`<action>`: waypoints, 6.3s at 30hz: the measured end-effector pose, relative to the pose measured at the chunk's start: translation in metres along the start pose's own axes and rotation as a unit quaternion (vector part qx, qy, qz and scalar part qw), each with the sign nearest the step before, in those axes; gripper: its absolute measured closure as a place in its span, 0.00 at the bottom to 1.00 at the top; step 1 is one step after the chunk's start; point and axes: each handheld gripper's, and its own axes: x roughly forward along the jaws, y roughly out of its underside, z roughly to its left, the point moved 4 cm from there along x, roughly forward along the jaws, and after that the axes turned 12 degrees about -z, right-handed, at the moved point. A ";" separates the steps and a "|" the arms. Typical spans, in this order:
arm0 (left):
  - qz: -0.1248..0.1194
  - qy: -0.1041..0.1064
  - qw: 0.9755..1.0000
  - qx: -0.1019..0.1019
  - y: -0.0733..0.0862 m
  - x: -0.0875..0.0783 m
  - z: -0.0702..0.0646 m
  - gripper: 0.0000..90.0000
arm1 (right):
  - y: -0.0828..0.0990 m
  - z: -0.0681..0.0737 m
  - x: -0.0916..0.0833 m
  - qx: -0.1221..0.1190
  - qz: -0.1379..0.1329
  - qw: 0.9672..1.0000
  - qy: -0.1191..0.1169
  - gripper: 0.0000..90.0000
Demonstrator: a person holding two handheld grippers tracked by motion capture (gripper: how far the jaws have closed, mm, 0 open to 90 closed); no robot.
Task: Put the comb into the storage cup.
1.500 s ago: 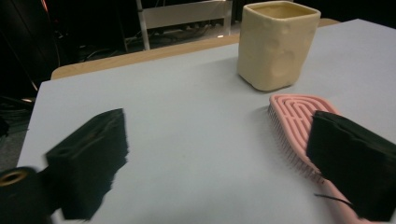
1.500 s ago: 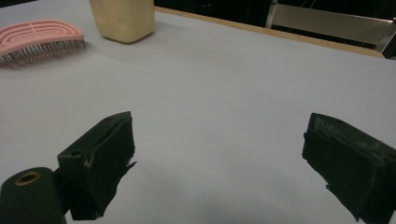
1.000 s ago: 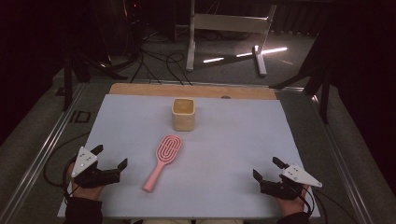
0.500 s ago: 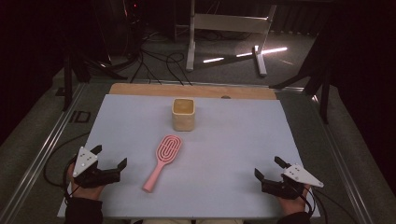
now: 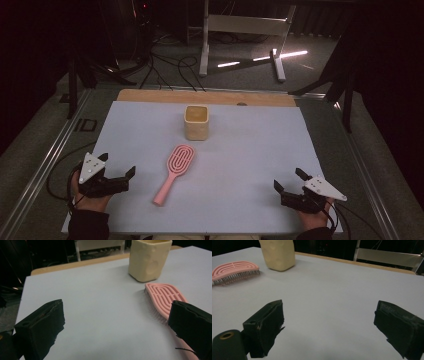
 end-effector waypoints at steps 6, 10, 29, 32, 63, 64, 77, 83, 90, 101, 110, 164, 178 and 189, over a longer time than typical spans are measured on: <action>0.026 0.017 1.000 -0.001 -0.001 0.009 -0.006 0.00 | 0.001 -0.001 0.001 0.002 0.003 1.000 0.003 0.10; 0.032 0.023 0.999 0.001 -0.003 0.014 -0.010 0.00 | 0.001 0.000 0.001 0.000 0.002 1.000 0.000 0.10; 0.066 0.040 0.997 0.020 -0.015 0.037 -0.030 0.01 | 0.002 0.000 0.001 -0.003 0.005 1.000 0.005 0.10; 0.078 0.043 0.996 0.021 -0.015 0.040 -0.034 0.01 | 0.002 0.000 0.001 -0.003 0.006 1.000 0.005 0.10; 0.152 0.068 0.985 0.043 -0.007 0.072 -0.082 0.02 | 0.003 -0.002 0.002 -0.001 0.008 1.000 0.005 0.10; 0.153 0.067 0.985 0.042 -0.006 0.073 -0.083 0.02 | 0.003 -0.002 0.002 -0.001 0.009 1.000 0.005 0.10; 0.178 0.068 0.981 0.039 -0.001 0.079 -0.087 0.03 | 0.003 -0.002 0.002 -0.001 0.010 1.000 0.004 0.10; 0.189 0.067 0.979 0.040 0.002 0.081 -0.089 0.04 | 0.003 -0.002 0.002 -0.001 0.010 1.000 0.004 0.10; 0.207 0.070 0.975 0.041 0.005 0.084 -0.092 0.05 | 0.004 -0.002 0.003 -0.001 0.012 1.000 0.003 0.10; 0.231 0.074 0.969 0.041 0.009 0.089 -0.097 0.06 | 0.004 -0.002 0.003 -0.001 0.012 1.000 0.002 0.10; 0.247 0.077 0.965 0.032 0.015 0.092 -0.099 0.08 | 0.005 -0.002 0.004 0.001 0.018 1.000 0.002 0.10; 0.358 0.083 0.929 0.051 0.025 0.107 -0.106 0.74 | 0.007 -0.004 0.005 0.003 0.027 1.000 0.010 0.10; 0.350 0.097 0.930 0.052 0.024 0.105 -0.104 0.78 | 0.007 -0.005 0.005 0.002 0.027 1.000 0.009 0.10; 0.326 0.100 0.939 0.042 0.019 0.104 -0.100 0.78 | 0.007 -0.004 0.006 0.002 0.028 1.000 0.008 0.10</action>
